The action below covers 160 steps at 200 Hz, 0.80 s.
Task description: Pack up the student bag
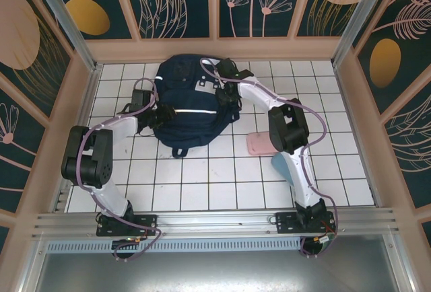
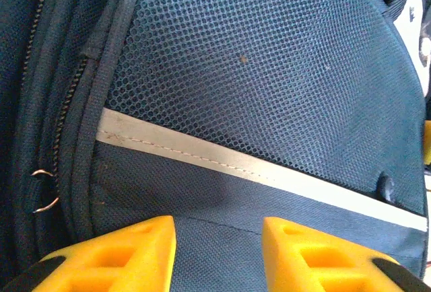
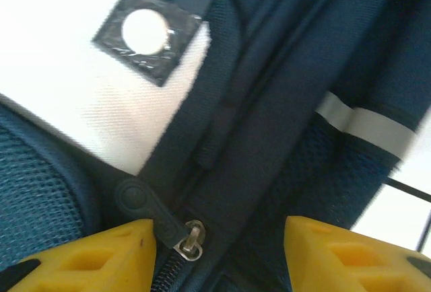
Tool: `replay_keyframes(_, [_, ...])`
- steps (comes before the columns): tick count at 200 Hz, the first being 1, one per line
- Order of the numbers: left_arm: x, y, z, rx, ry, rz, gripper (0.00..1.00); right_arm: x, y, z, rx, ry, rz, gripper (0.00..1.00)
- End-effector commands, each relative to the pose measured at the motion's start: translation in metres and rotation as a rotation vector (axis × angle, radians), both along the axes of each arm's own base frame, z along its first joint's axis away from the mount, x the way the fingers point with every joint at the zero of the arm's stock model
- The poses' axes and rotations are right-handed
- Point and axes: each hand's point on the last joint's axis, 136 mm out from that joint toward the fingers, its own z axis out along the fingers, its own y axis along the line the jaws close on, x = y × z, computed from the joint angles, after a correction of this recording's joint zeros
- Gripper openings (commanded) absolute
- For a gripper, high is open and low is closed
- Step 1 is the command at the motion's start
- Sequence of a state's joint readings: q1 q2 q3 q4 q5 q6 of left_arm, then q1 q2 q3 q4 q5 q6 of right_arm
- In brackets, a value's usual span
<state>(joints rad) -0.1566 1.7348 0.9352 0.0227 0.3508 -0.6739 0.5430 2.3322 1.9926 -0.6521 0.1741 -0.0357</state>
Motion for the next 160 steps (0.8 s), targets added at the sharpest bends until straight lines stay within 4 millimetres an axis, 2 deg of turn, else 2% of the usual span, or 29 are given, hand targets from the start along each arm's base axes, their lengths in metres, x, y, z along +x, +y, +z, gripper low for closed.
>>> replay_keyframes(1, [-0.023,0.017,-0.046,0.083,0.154,0.052,0.38,0.03,-0.056,0.03,-0.114,-0.21,-0.295,0.5])
replay_keyframes(15, [-0.025,0.016,-0.049,0.074,0.161,0.048,0.37,0.029,-0.065,0.044,-0.111,-0.252,-0.367,0.49])
replay_keyframes(41, [-0.026,0.013,-0.049,0.057,0.157,0.039,0.37,0.019,-0.069,0.056,-0.045,-0.244,-0.43,0.47])
replay_keyframes(51, [-0.025,0.012,-0.047,0.051,0.152,0.034,0.37,0.014,-0.059,0.055,0.011,-0.209,-0.393,0.47])
replay_keyframes(77, [-0.023,0.01,-0.045,0.047,0.146,0.028,0.37,-0.003,-0.008,0.055,0.213,-0.086,-0.187,0.47])
replay_keyframes(102, [-0.023,0.011,-0.046,0.052,0.147,0.031,0.37,-0.014,0.019,0.056,0.307,-0.01,-0.07,0.48])
replay_keyframes(127, [-0.025,0.013,-0.049,0.062,0.154,0.038,0.36,-0.015,0.027,0.045,0.311,0.025,-0.023,0.43])
replay_keyframes(150, [-0.026,0.014,-0.051,0.066,0.16,0.04,0.36,-0.003,0.022,0.037,0.304,0.047,-0.052,0.42])
replay_keyframes(160, [-0.028,0.014,-0.053,0.067,0.165,0.041,0.36,0.003,0.023,0.04,0.312,0.046,-0.074,0.41])
